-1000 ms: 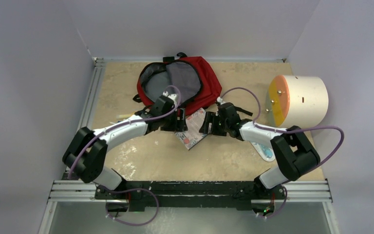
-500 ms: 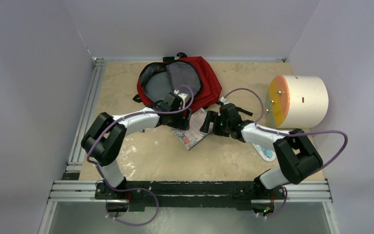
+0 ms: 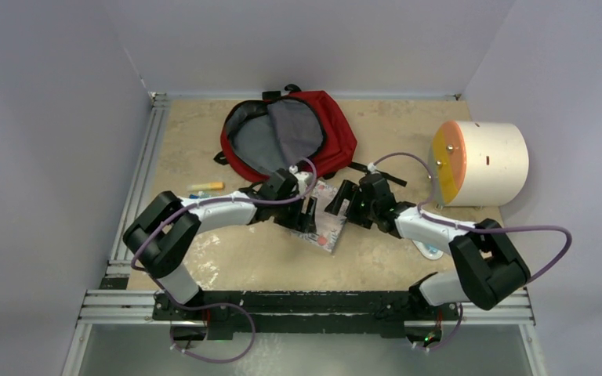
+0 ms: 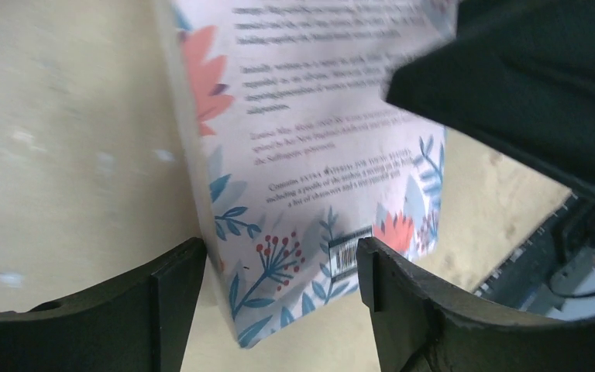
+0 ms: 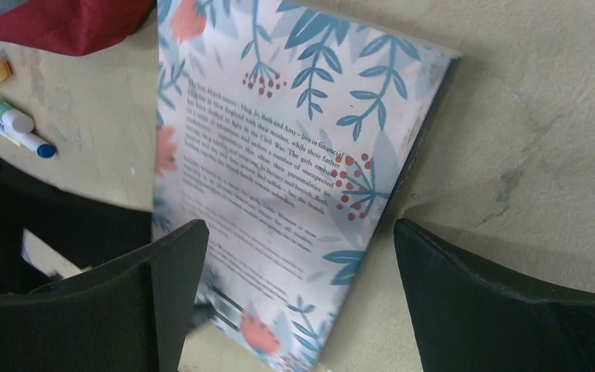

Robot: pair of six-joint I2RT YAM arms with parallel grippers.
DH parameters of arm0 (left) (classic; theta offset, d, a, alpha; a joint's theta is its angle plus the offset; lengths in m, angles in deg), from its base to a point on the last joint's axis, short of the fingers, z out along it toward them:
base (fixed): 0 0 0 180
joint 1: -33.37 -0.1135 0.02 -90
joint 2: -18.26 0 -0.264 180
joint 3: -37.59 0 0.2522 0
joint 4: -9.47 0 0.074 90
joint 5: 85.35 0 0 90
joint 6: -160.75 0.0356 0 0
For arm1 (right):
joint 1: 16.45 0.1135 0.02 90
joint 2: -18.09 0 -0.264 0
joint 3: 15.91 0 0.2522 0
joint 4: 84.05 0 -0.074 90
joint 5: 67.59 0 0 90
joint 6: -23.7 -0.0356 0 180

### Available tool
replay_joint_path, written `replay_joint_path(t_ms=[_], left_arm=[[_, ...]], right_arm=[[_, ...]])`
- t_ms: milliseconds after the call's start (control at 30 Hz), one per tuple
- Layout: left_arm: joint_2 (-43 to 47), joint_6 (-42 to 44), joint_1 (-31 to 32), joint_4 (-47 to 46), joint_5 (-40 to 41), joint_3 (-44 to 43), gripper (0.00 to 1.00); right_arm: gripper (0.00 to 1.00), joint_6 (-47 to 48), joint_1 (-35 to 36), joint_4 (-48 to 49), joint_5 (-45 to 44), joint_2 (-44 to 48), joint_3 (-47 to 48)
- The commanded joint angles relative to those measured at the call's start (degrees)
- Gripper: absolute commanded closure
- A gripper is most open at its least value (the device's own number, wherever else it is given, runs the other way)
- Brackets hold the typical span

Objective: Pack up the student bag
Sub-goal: Adjust the book at the center of the board, then pick up the book from the center of the board.

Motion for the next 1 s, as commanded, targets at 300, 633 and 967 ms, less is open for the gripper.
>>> replay_joint_path(t_ms=[300,633,967], left_arm=[[2.5,-11.7,1.5,6.4,12.2,-3.6,0.28],[-4.8,-9.2,1.5,2.9,4.6,-8.1,0.35],[-7.1,-8.7,1.8,2.4,3.1,-8.3,0.66]], right_arm=[[0.09,-3.7,-0.7,-1.7,-4.9,3.2,-1.5],[0.11,-4.5,-0.8,-1.5,-4.7,4.8,-2.1],[0.11,-5.2,-0.8,-0.2,-4.5,5.4,-2.7]])
